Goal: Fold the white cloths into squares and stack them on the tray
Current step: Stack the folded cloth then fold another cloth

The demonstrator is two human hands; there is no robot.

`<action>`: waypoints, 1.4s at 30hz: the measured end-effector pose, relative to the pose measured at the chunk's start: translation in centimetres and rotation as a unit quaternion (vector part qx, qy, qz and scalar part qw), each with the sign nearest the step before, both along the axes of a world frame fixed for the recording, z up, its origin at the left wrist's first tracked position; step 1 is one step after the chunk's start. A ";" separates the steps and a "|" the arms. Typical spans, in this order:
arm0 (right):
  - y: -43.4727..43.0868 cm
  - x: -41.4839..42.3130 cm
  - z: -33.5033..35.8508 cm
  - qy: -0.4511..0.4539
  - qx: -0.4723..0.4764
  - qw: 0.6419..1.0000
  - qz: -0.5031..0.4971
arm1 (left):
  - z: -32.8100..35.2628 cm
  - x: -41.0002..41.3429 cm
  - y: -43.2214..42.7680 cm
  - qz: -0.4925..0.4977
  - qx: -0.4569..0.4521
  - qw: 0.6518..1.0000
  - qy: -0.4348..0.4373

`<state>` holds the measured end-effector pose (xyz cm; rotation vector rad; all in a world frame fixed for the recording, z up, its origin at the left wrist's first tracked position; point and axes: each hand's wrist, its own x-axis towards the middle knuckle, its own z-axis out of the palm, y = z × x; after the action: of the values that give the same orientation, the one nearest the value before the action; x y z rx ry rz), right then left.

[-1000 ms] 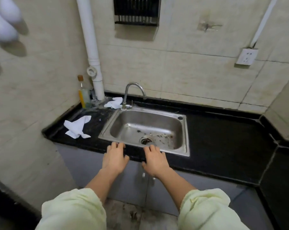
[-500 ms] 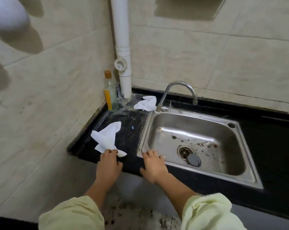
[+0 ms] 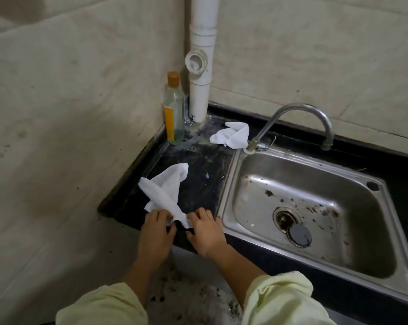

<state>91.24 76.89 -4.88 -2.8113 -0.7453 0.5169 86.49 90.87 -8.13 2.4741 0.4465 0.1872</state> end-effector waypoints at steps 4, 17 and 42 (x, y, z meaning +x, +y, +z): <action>0.6 1.2 0.4 0.000 0.076 0.997 -0.010 | 0.0 0.7 0.6 -0.022 0.007 1.000 -0.020; -7.7 2.2 10.9 -0.008 0.377 0.897 -0.230 | 9.8 3.7 -6.7 -0.082 -0.035 0.990 -0.107; -58.3 -31.2 18.9 -0.218 0.302 0.727 -0.578 | 20.0 -12.4 -53.5 -0.616 0.091 0.766 -0.163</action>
<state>60.07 18.60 14.00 -2.1332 0.7380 -0.5301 74.13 37.34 11.83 2.3112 -1.3898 0.0938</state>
